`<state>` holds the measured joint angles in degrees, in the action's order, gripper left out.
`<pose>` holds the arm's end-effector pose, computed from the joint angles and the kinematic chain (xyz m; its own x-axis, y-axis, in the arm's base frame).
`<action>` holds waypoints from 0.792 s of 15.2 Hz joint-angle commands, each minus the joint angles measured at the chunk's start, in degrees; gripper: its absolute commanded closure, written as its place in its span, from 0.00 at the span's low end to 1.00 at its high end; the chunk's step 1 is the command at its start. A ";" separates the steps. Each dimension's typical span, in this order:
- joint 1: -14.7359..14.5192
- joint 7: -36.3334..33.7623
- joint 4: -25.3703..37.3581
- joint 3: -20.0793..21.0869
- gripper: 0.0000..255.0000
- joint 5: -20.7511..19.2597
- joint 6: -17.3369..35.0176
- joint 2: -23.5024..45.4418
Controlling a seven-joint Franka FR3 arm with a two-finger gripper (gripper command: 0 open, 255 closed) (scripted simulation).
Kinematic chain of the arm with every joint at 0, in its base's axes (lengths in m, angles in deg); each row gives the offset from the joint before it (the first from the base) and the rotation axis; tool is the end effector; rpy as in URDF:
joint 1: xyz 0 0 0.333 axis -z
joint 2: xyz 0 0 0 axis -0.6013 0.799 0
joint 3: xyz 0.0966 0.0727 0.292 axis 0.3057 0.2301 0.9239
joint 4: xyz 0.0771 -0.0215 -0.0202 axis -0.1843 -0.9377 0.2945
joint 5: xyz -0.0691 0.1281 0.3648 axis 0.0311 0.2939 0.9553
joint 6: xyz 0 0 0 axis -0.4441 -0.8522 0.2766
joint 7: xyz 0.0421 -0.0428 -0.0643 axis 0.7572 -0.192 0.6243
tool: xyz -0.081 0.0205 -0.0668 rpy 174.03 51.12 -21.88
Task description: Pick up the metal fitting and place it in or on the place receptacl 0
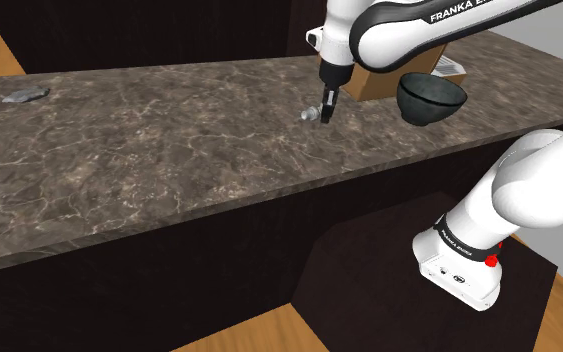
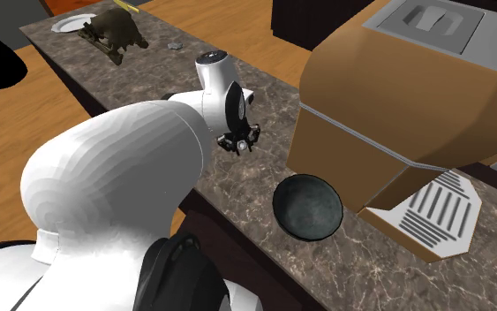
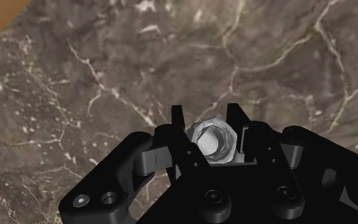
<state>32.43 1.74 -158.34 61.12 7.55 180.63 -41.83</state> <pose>0.4196 0.1100 0.4151 0.7993 0.6001 -0.0327 0.5954 -0.7832 0.1794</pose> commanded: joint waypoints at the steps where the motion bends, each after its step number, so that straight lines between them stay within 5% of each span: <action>1: 0.03 -0.23 -0.17 0.08 1.00 -0.06 0.06 0.17; 12: -0.31 1.75 5.72 -0.45 1.00 1.10 -8.85 -3.04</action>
<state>32.14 3.30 -153.07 60.73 8.55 172.57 -44.53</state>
